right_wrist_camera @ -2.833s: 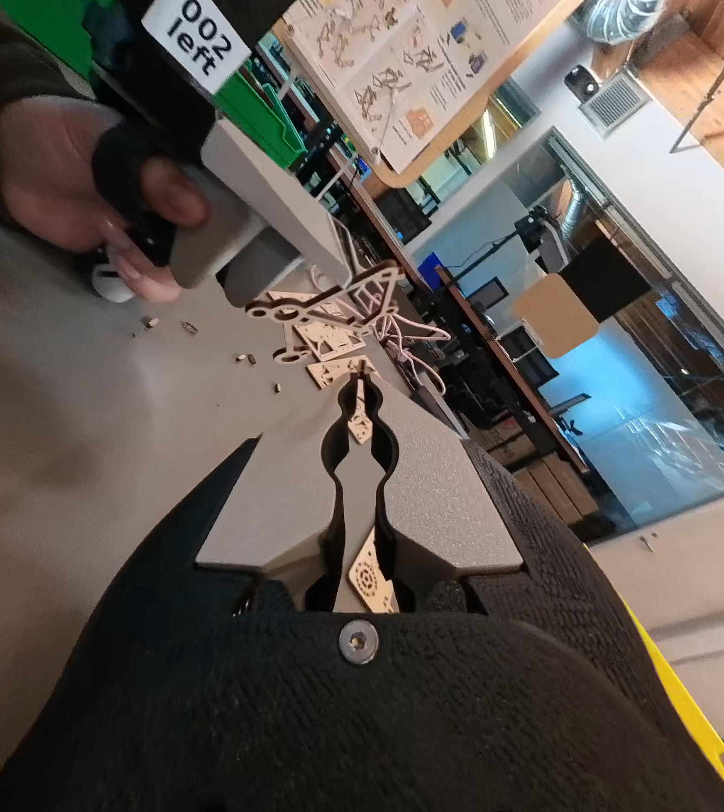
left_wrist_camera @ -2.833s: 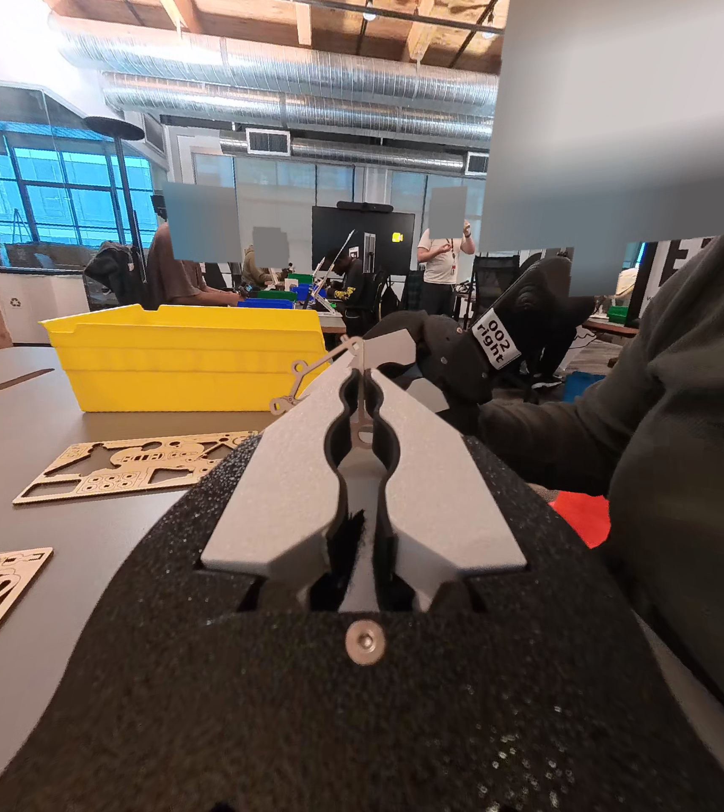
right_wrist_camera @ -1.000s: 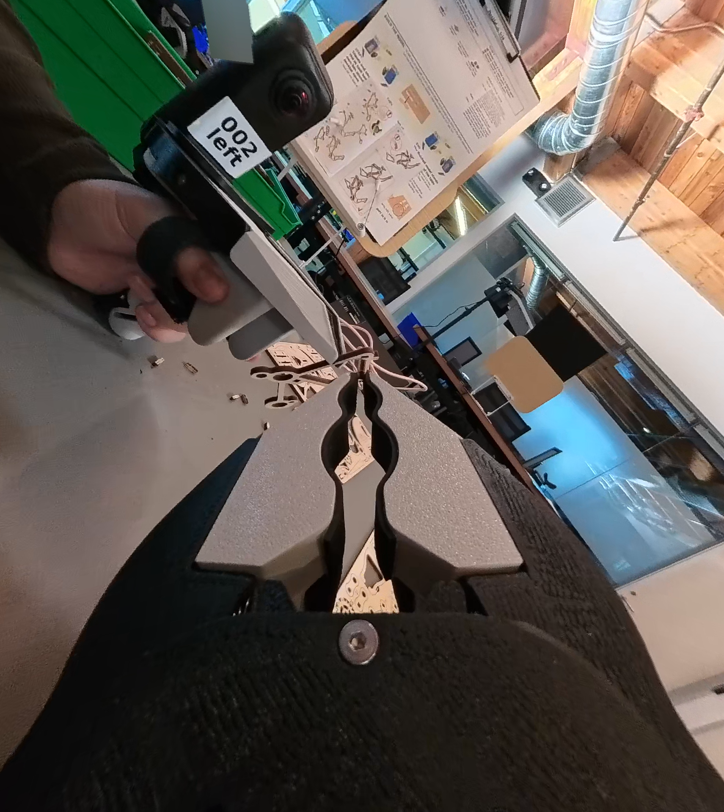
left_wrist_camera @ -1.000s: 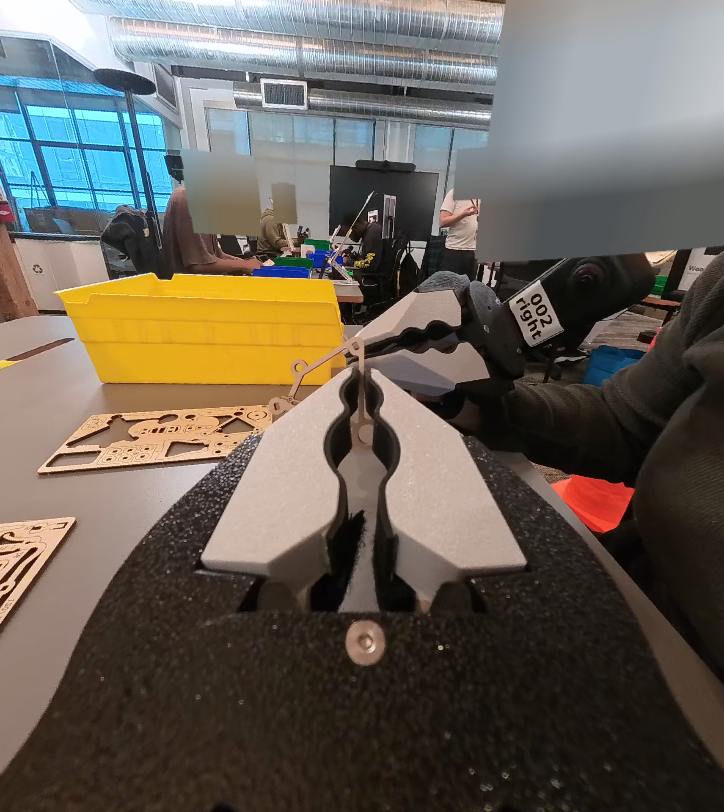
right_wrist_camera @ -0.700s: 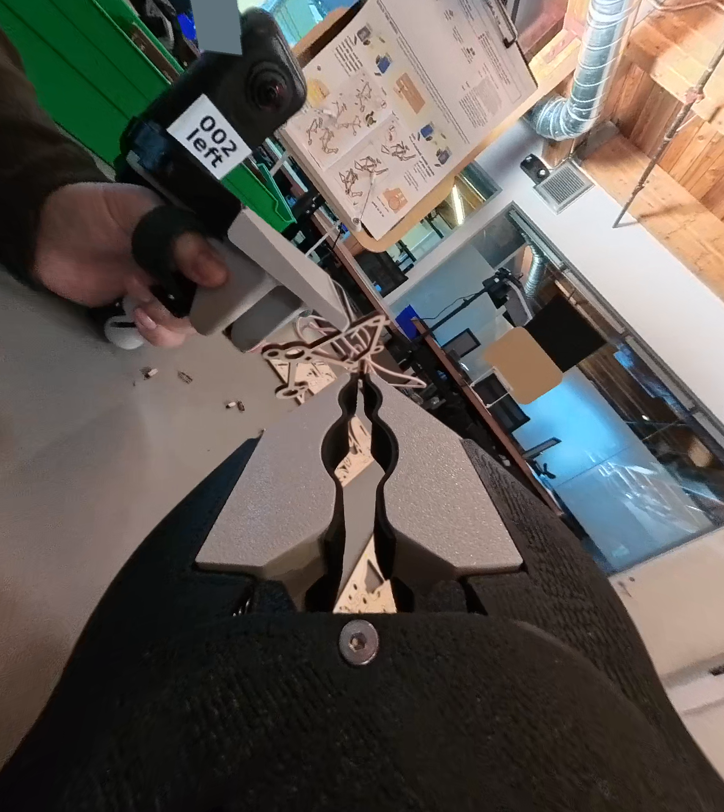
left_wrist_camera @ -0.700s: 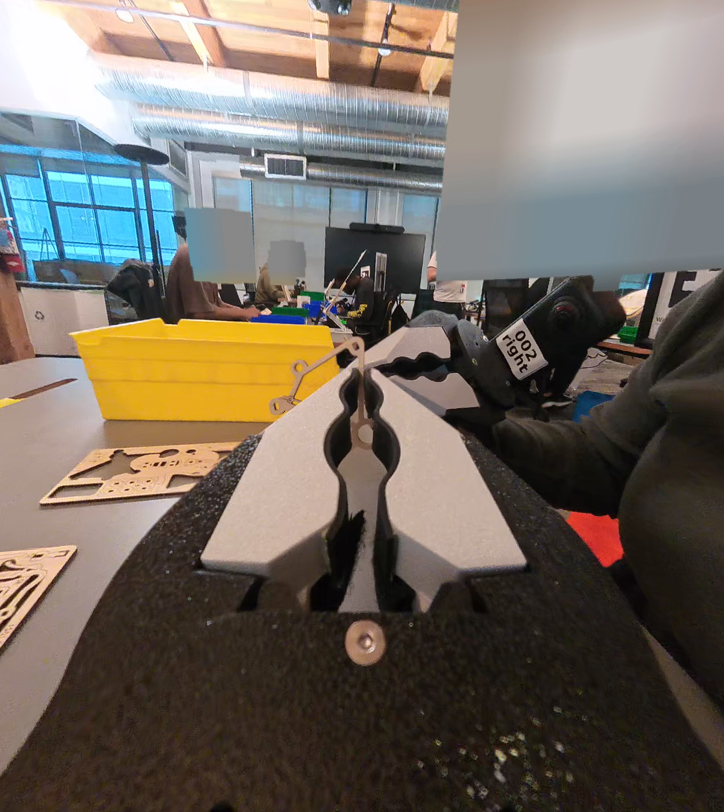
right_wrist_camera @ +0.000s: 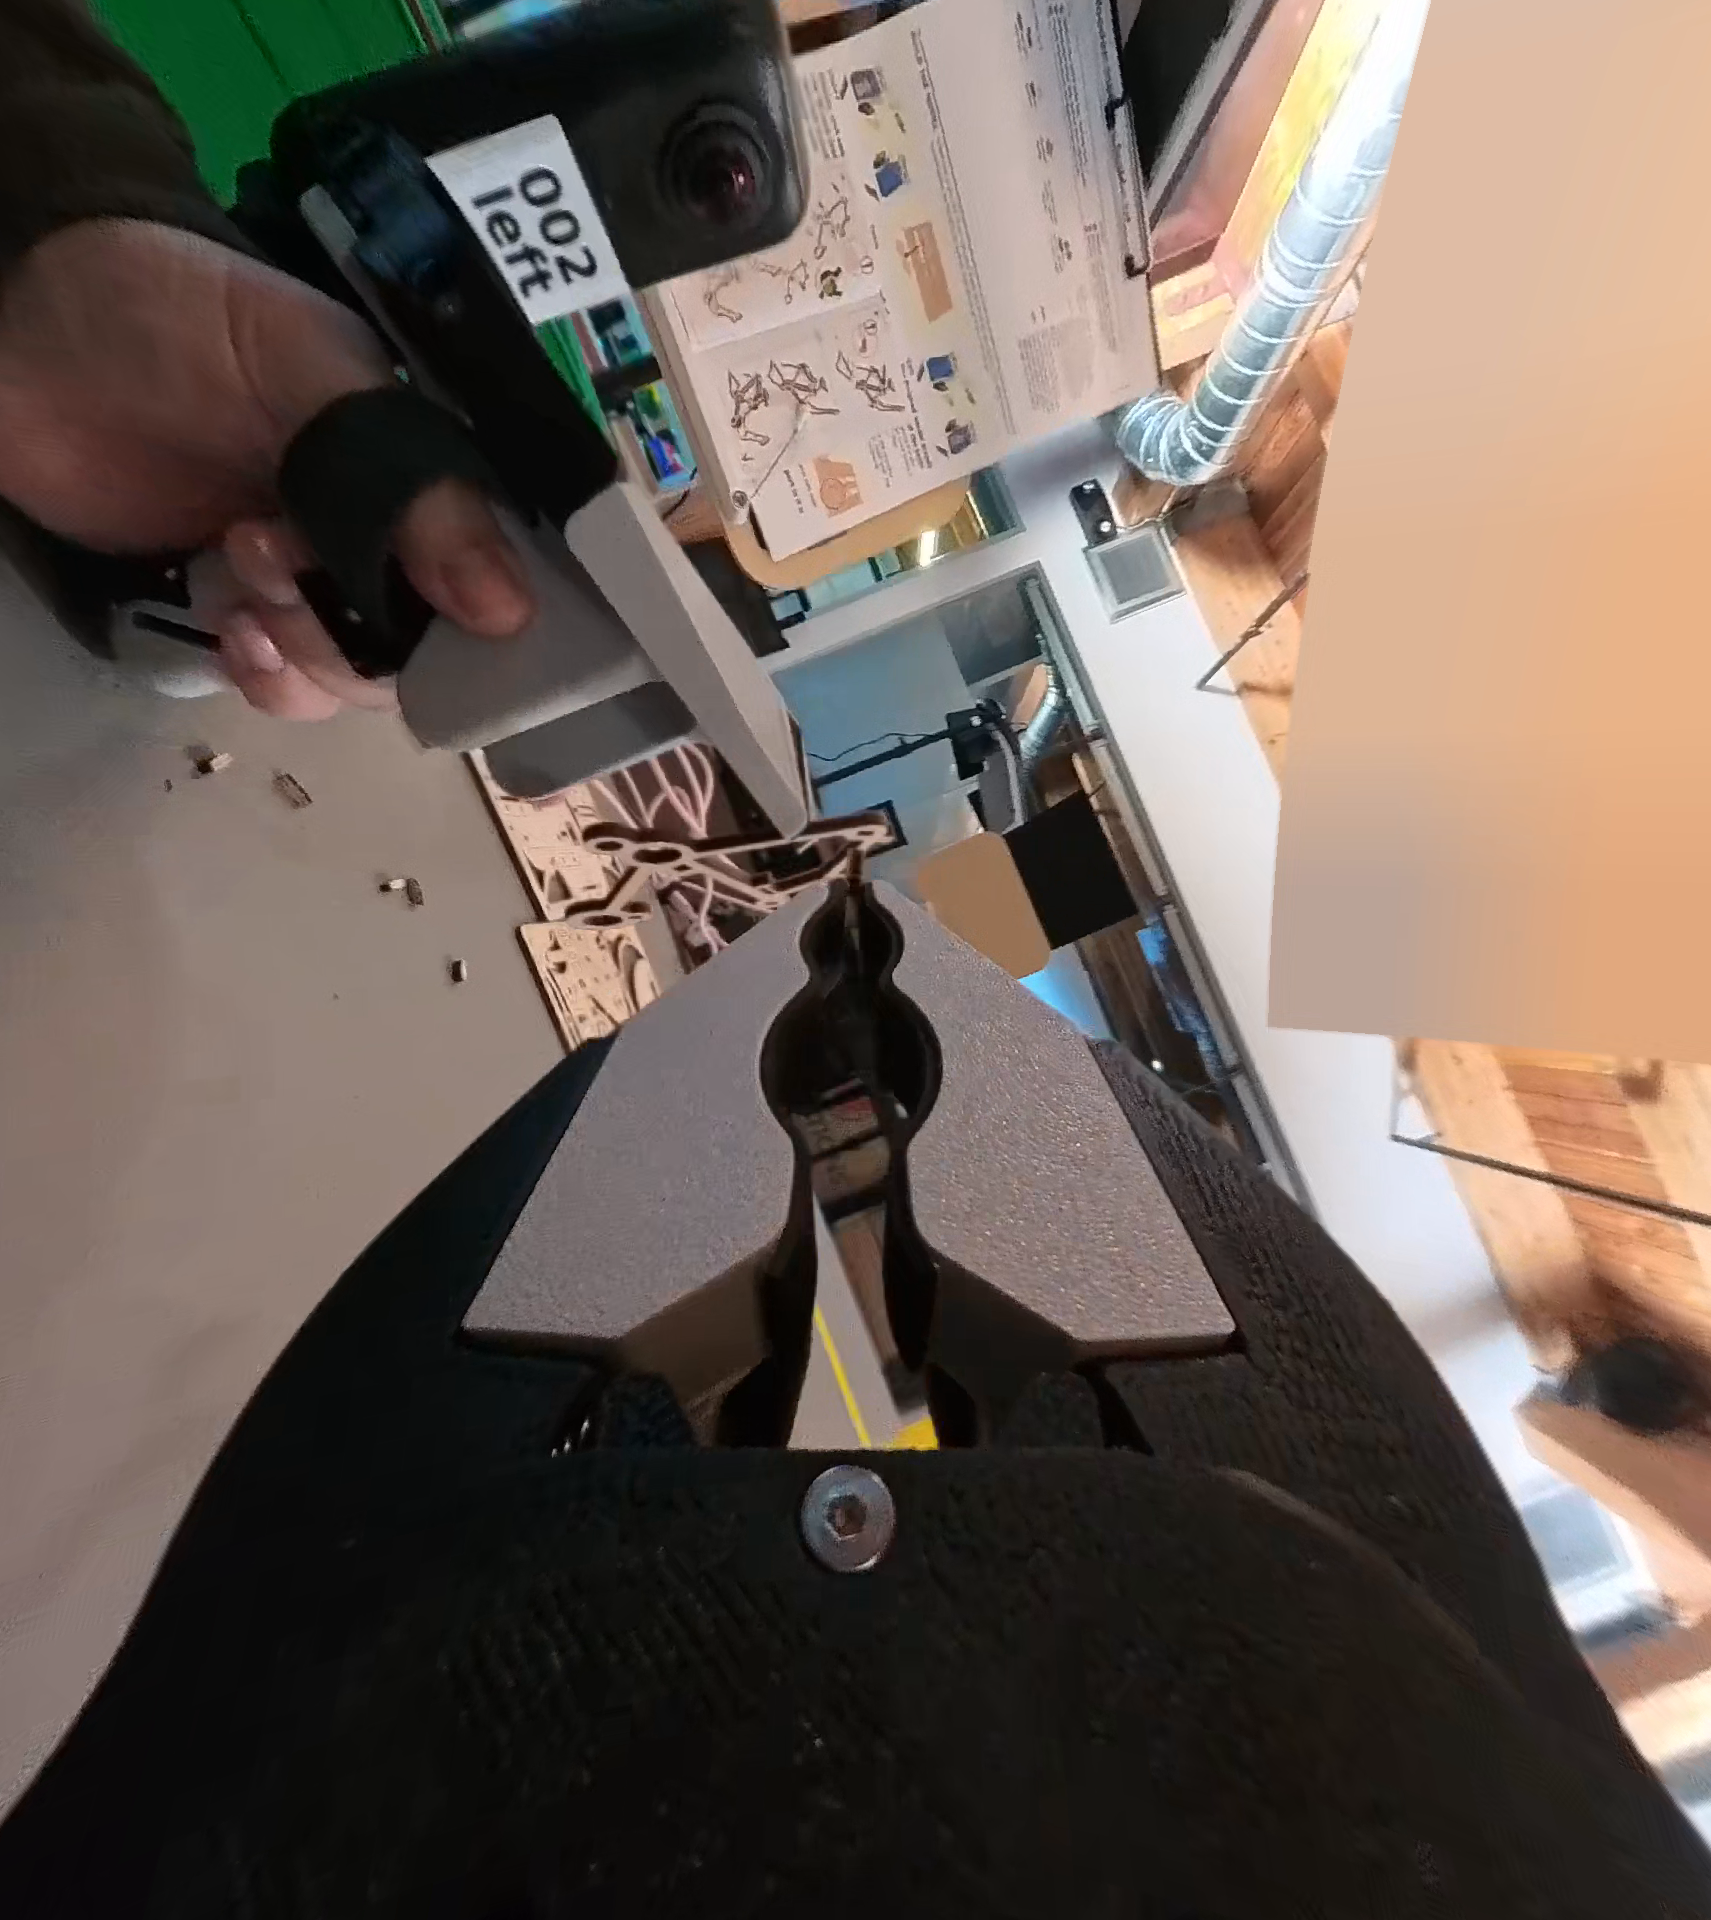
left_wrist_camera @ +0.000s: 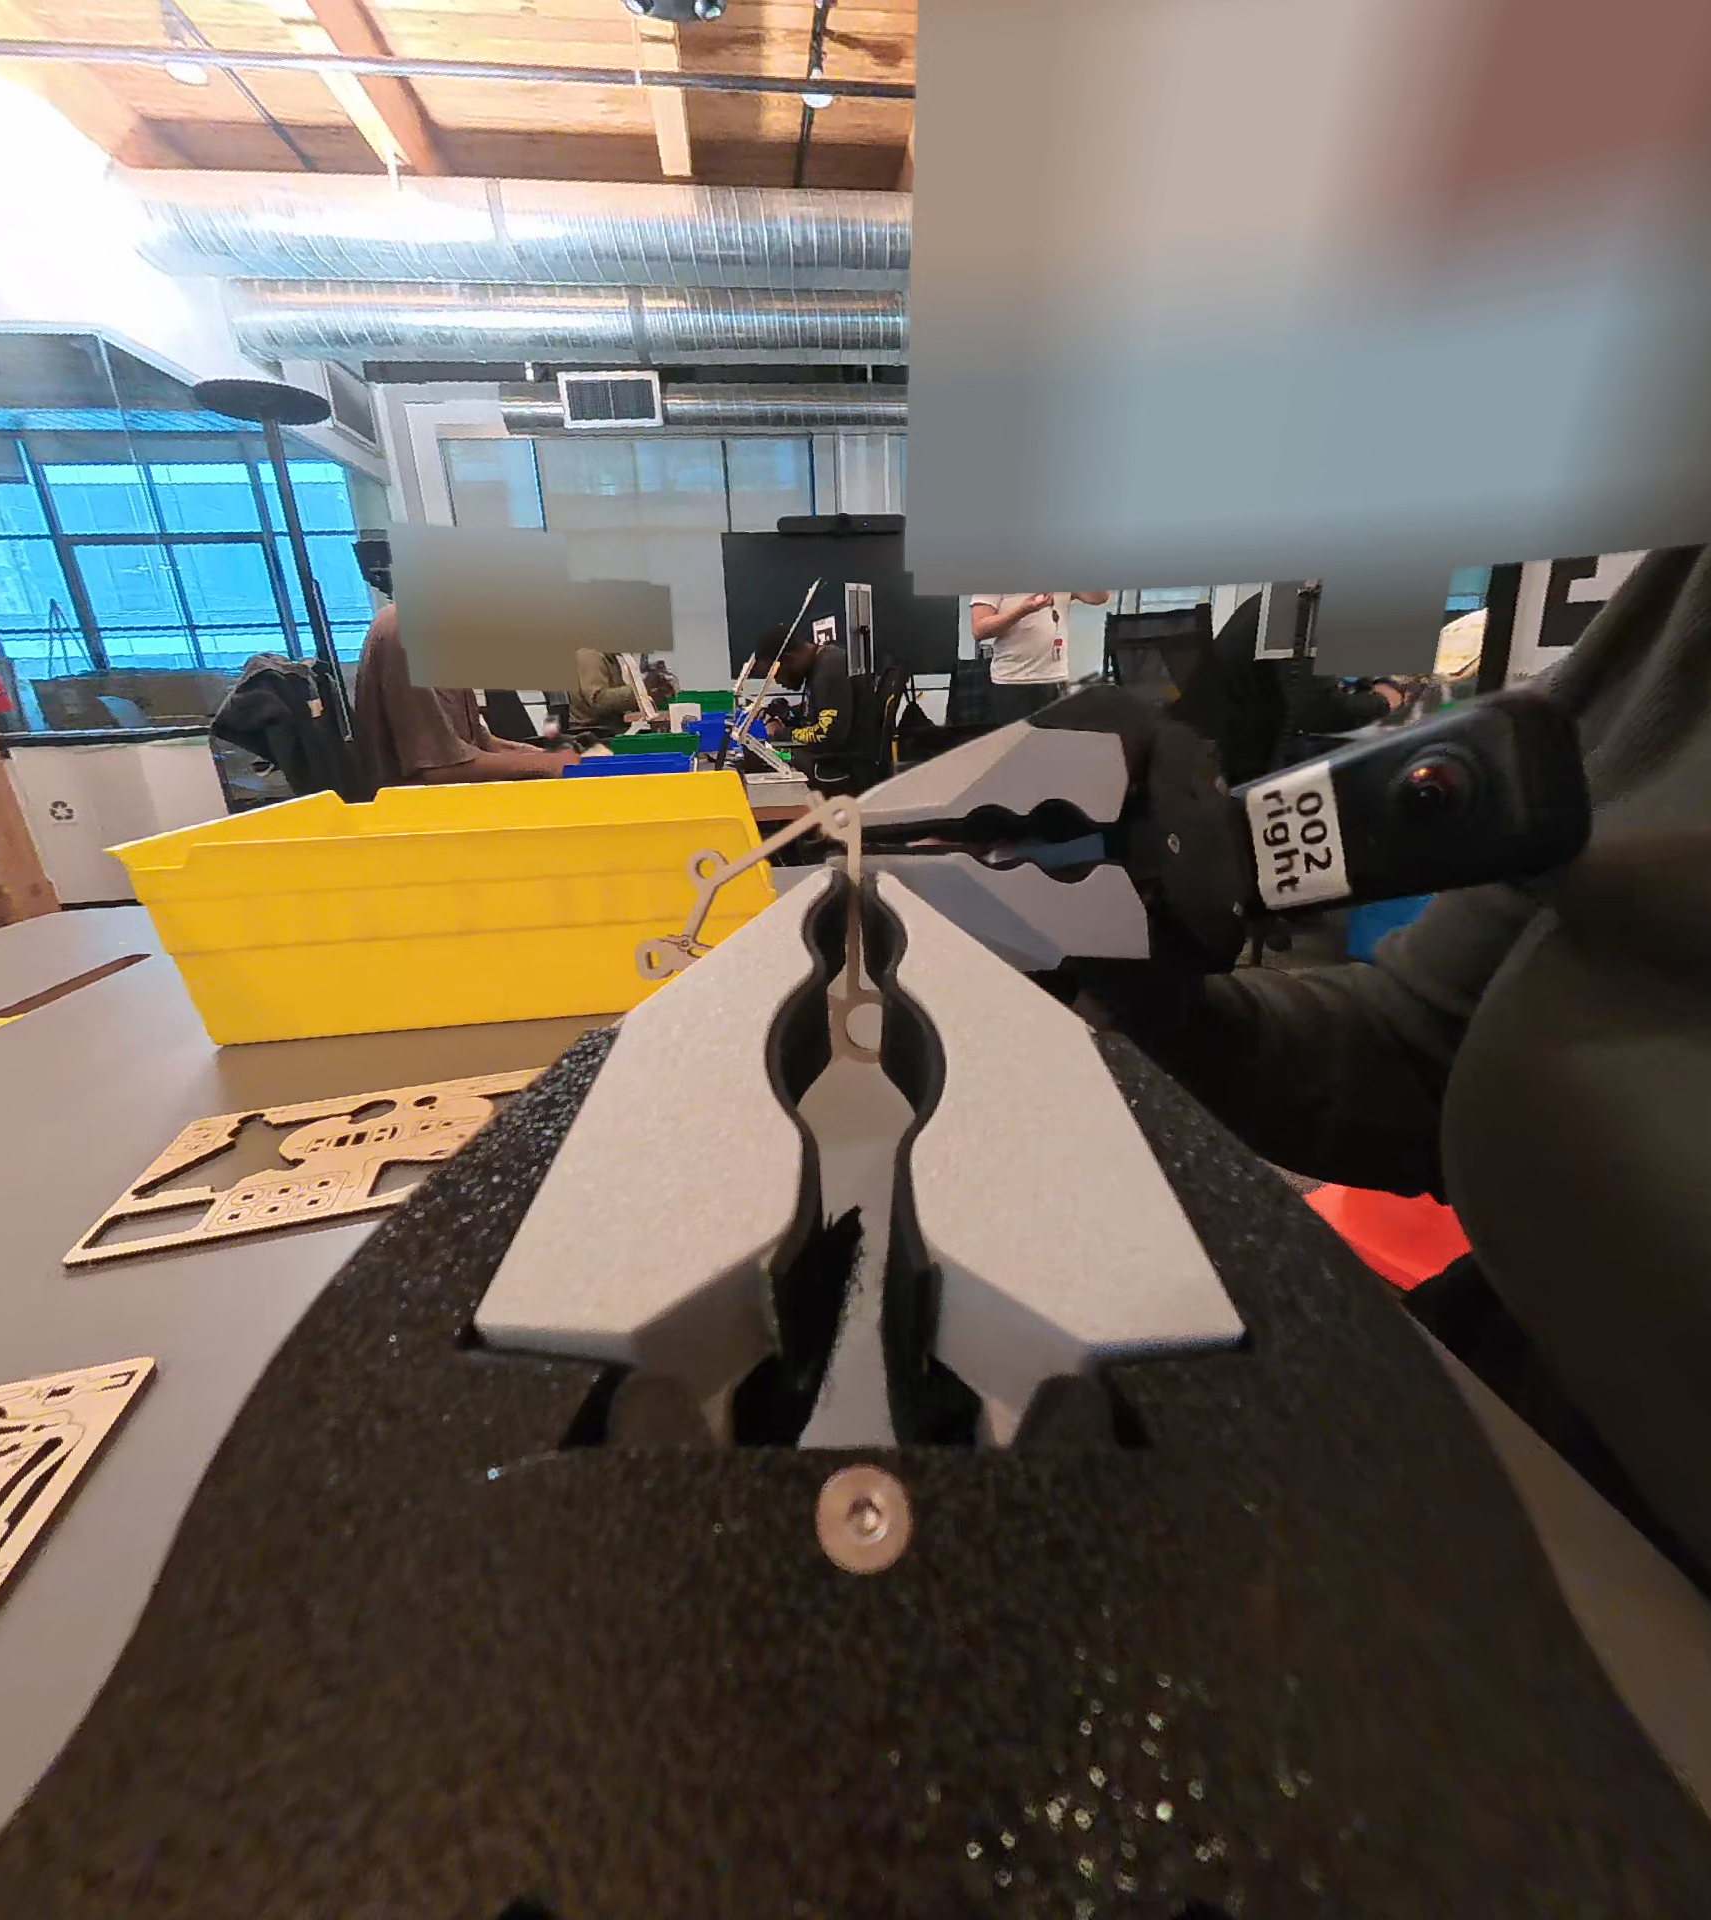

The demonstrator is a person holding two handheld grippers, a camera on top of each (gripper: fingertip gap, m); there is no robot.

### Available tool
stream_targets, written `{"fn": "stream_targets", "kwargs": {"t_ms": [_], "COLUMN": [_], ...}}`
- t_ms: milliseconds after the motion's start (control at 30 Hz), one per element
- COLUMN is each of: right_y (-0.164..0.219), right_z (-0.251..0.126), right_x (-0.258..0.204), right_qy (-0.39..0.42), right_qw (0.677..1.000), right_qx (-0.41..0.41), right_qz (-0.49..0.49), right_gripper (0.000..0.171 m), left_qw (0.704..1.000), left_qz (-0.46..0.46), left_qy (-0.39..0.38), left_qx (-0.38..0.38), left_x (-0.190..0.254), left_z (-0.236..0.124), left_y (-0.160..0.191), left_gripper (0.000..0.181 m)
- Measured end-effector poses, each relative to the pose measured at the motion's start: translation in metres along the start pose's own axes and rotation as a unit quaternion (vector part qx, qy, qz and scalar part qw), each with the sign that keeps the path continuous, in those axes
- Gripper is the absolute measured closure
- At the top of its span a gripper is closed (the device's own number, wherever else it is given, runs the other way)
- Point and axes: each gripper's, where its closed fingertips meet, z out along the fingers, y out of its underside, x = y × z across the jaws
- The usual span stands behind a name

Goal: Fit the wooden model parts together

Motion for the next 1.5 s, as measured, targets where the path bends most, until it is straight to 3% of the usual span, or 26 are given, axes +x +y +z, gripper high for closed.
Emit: {"fn": "stream_targets", "kwargs": {"t_ms": [133, 900, 1233, 1500], "right_y": [-0.002, -0.002, 0.007, 0.009], "right_z": [0.001, -0.004, -0.007, -0.01], "right_x": [-0.005, 0.0, -0.004, -0.008], "right_qy": [0.0, 0.005, 0.012, 0.0], "right_qw": [1.0, 1.0, 0.994, 0.991], "right_qx": [-0.002, 0.009, -0.032, -0.037], "right_qz": [-0.03, 0.0, -0.102, -0.129], "right_gripper": [0.171, 0.171, 0.171, 0.171], "left_qw": [1.0, 1.0, 0.999, 0.998], "left_qz": [-0.009, -0.005, 0.012, 0.022], "left_qy": [0.007, 0.021, -0.009, -0.005], "left_qx": [0.002, -0.006, -0.041, -0.06], "left_x": [0.0, 0.011, 0.008, 0.01], "left_z": [0.0, 0.014, 0.022, 0.02], "left_y": [0.0, 0.008, 0.02, 0.023], "left_gripper": [0.181, 0.181, 0.181, 0.181]}}
